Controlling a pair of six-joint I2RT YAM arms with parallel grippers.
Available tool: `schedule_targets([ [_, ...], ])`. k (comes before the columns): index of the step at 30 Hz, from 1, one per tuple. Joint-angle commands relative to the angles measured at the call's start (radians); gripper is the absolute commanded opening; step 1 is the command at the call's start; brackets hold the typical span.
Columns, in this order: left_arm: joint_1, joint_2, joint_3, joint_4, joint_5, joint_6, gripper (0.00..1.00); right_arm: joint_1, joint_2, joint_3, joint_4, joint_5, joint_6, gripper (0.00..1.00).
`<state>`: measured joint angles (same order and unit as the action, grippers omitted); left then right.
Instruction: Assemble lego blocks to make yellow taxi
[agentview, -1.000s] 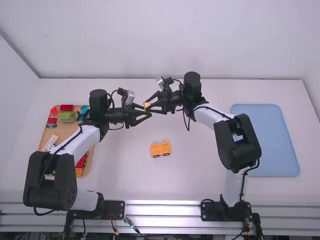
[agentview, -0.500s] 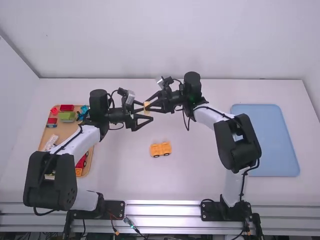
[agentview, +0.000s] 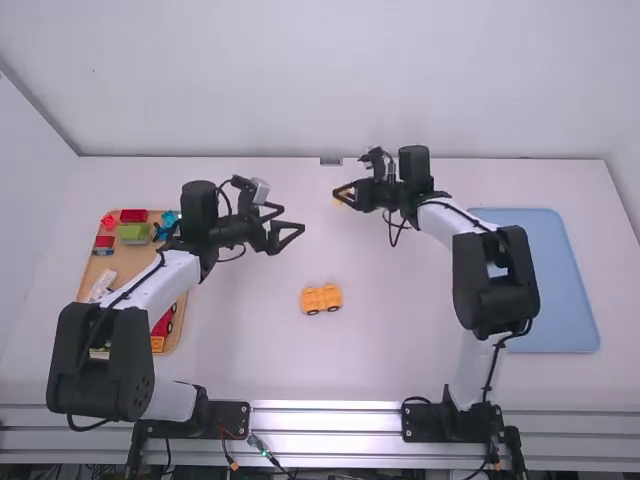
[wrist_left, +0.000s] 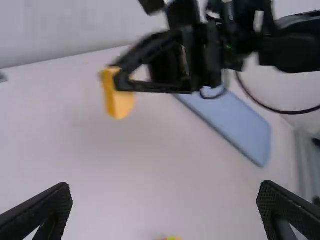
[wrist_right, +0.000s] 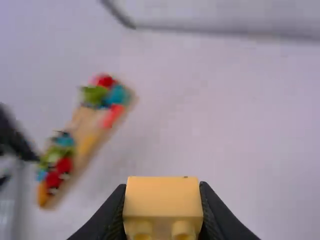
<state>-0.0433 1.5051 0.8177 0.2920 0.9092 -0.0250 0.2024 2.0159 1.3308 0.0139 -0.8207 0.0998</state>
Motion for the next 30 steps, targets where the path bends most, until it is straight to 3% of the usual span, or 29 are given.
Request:
schedule_targets([
  [1,0.004,-0.014,-0.006,-0.012,-0.193,0.014,0.99,0.015,0.01,0.103,-0.182,0.285,-0.227,0.06],
  [7,0.004,-0.014,-0.006,-0.001,-0.275,0.014,0.99,0.082,0.01,0.284,-0.797,0.548,-0.651,0.0],
  [11,0.004,-0.014,-0.006,0.013,-0.275,0.014,0.98,0.155,0.01,0.286,-0.953,0.663,-0.843,0.0],
  [20,0.004,-0.014,-0.006,0.012,-0.349,0.014,0.99,0.309,0.01,0.161,-0.979,0.894,-0.916,0.0],
  [30,0.003,-0.014,-0.006,-0.001,-0.349,0.014,0.99,0.334,0.01,0.031,-0.932,0.809,-0.983,0.0],
])
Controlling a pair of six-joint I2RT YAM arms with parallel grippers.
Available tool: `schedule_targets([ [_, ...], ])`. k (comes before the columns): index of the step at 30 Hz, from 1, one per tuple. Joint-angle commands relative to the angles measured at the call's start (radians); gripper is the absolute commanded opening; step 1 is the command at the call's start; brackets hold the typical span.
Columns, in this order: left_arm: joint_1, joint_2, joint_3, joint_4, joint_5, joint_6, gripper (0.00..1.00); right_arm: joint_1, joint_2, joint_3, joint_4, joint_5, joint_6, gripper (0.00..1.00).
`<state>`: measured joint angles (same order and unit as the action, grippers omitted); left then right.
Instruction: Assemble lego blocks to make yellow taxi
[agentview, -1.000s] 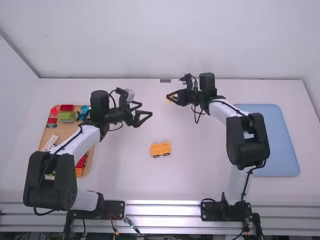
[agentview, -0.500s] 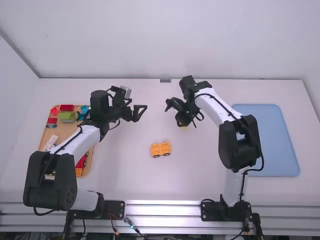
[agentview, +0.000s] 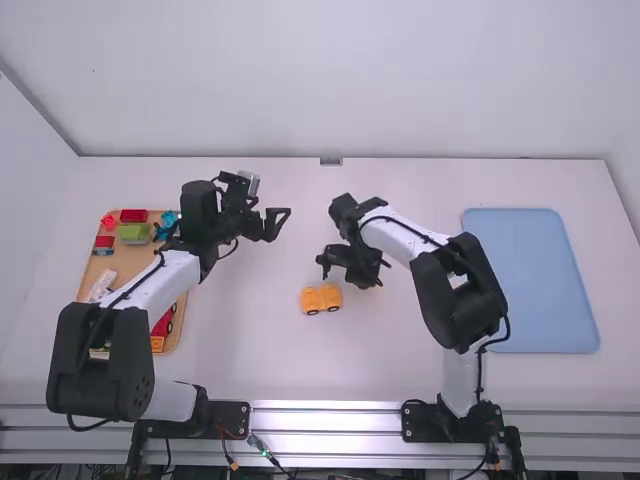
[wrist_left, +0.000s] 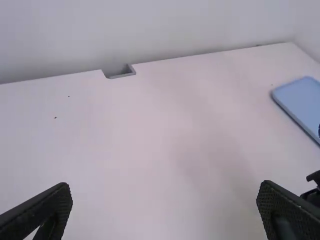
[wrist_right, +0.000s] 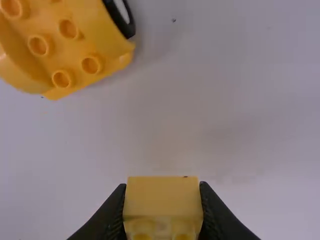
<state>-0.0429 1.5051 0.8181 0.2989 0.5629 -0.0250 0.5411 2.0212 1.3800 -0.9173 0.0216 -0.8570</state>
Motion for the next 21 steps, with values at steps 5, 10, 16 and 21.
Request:
schedule_targets([
  [5,0.003,-0.014,-0.006,-0.011,-0.003,0.014,0.99,-0.003,0.004,-0.056,0.059,-0.046,0.003,0.0],
  [10,0.003,-0.014,-0.006,-0.022,-0.003,0.014,0.99,-0.006,0.004,-0.107,0.111,-0.047,-0.009,0.0],
  [16,0.003,-0.014,-0.006,-0.048,-0.003,0.014,0.99,-0.019,0.004,-0.138,0.127,-0.059,-0.023,0.0],
  [21,0.003,-0.014,-0.006,-0.057,-0.003,0.014,0.99,-0.018,0.004,-0.138,0.129,-0.059,-0.023,0.12],
])
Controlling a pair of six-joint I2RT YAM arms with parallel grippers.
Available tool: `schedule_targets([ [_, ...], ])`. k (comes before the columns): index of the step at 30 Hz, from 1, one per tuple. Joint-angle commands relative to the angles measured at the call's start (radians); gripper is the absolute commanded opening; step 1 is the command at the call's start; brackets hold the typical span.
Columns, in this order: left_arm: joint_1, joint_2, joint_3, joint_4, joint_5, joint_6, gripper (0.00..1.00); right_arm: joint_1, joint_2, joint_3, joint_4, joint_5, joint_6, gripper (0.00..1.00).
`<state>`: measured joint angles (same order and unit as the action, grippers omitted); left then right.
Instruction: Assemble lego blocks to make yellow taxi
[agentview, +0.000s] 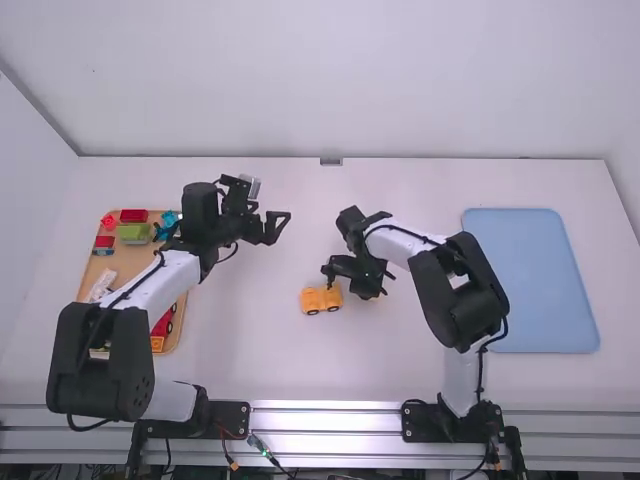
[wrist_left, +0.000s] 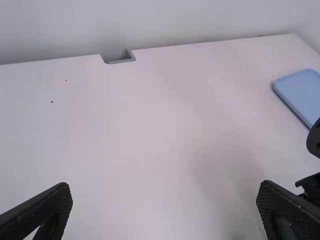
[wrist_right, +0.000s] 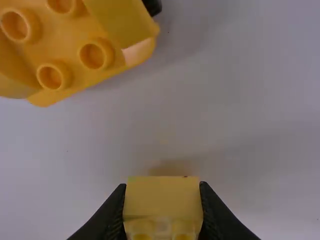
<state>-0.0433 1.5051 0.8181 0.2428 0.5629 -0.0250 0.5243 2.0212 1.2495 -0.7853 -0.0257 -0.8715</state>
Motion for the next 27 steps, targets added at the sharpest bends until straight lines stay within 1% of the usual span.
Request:
schedule_targets([
  [1,0.003,-0.014,-0.006,-0.003,-0.003,0.014,0.99,0.0,0.004,-0.008,-0.003,-0.012,-0.003,0.23],
  [2,0.003,-0.014,-0.006,-0.005,-0.003,0.014,0.99,0.0,0.004,-0.008,-0.003,-0.01,0.012,0.35],
  [3,0.003,-0.014,-0.006,-0.007,-0.004,0.014,0.99,0.0,0.004,-0.008,-0.003,-0.007,0.015,0.58],
  [4,0.004,-0.014,-0.006,-0.007,-0.004,0.014,0.99,0.0,0.004,-0.008,-0.004,-0.009,0.024,0.75],
  [5,0.004,-0.014,-0.006,-0.004,-0.005,0.014,0.99,0.0,0.004,-0.007,-0.005,-0.011,0.034,0.83],
  [6,0.003,-0.014,-0.006,-0.002,-0.006,0.014,0.99,0.0,0.004,-0.007,-0.004,-0.011,0.037,0.98],
  [9,0.003,-0.014,-0.006,-0.006,0.0,0.014,0.99,0.0,0.004,-0.002,-0.003,0.002,0.037,0.99],
  [13,0.004,-0.015,-0.006,-0.008,0.001,0.014,0.99,0.0,-0.002,0.051,-0.034,-0.002,0.071,0.99],
  [18,0.003,-0.015,-0.006,0.003,0.004,0.017,0.99,-0.006,-0.071,0.074,-0.05,-0.032,0.091,0.99],
  [20,0.003,-0.015,-0.006,-0.002,0.045,0.092,0.99,-0.027,-0.143,0.057,-0.054,-0.114,0.035,0.99],
  [21,0.003,-0.015,-0.006,-0.013,0.122,0.18,0.99,-0.043,-0.195,0.031,-0.045,-0.167,0.005,0.99],
  [22,0.003,-0.015,-0.006,-0.018,0.145,0.204,0.99,-0.048,-0.209,0.022,-0.04,-0.182,0.0,0.99],
  [23,0.003,-0.015,-0.006,-0.031,0.222,0.287,0.99,-0.064,-0.262,-0.013,-0.019,-0.224,-0.022,0.99],
  [24,0.003,-0.015,-0.006,-0.043,0.259,0.332,0.99,-0.08,-0.296,-0.043,0.008,-0.257,-0.037,0.99],
  [25,0.003,-0.015,-0.006,-0.065,0.311,0.406,0.99,-0.108,-0.347,-0.096,0.069,-0.312,-0.051,0.99],
  [26,0.003,-0.015,-0.006,-0.07,0.32,0.421,0.99,-0.111,-0.352,-0.103,0.078,-0.319,-0.053,0.99],
  [27,0.0,-0.014,-0.006,-0.089,0.344,0.471,0.99,-0.137,-0.388,-0.153,0.143,-0.364,-0.053,0.99],
])
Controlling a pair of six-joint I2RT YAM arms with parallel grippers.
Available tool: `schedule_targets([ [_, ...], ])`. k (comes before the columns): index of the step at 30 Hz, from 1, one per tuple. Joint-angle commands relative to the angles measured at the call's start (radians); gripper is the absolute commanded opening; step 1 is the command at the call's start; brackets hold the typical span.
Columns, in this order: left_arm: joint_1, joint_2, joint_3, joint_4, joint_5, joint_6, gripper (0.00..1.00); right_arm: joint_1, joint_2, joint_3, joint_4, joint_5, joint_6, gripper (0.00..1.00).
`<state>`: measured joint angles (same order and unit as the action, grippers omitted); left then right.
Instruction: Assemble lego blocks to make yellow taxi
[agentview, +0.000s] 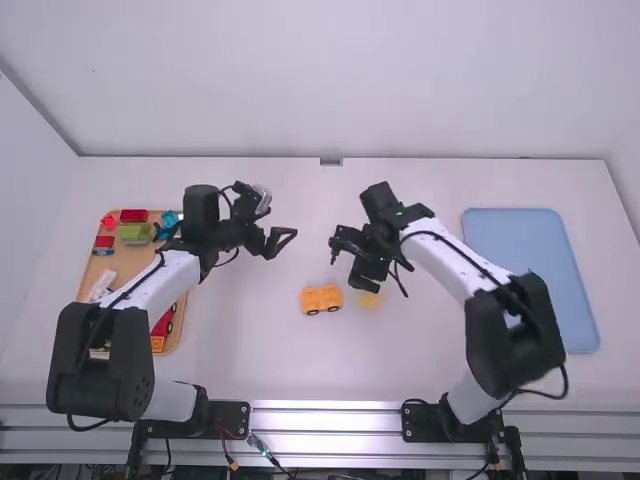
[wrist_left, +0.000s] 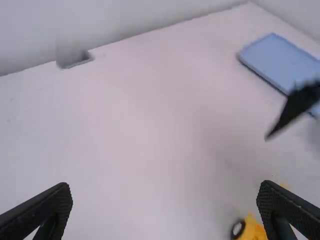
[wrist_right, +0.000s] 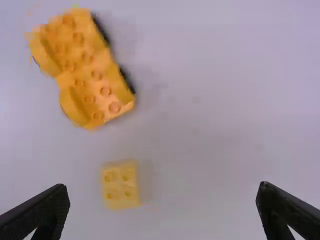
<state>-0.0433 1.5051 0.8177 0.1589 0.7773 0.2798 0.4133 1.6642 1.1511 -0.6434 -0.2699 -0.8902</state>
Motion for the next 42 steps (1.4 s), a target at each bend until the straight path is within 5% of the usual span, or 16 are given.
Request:
schedule_targets([
  [1,-0.009,-0.014,-0.006,-0.025,0.135,0.213,0.99,-0.056,-0.062,-0.111,0.076,-0.154,-0.029,0.99],
  [12,-0.021,-0.014,-0.038,-0.186,0.288,0.632,0.99,-0.175,-0.126,-0.418,0.476,-0.169,0.018,0.99],
  [19,-0.026,-0.01,-0.201,0.01,0.341,0.692,0.99,-0.183,-0.125,-0.555,0.629,-0.312,-0.064,0.99],
  [26,-0.058,0.103,-0.314,0.358,0.342,0.505,0.99,-0.297,-0.043,-0.61,0.701,-0.552,-0.202,0.99],
  [31,-0.076,0.22,-0.291,0.437,0.419,0.483,0.99,-0.374,0.084,-0.607,0.749,-0.685,-0.268,1.0],
  [42,-0.081,0.261,-0.267,0.444,0.385,0.468,0.99,-0.323,0.178,-0.609,0.795,-0.648,-0.31,0.84],
])
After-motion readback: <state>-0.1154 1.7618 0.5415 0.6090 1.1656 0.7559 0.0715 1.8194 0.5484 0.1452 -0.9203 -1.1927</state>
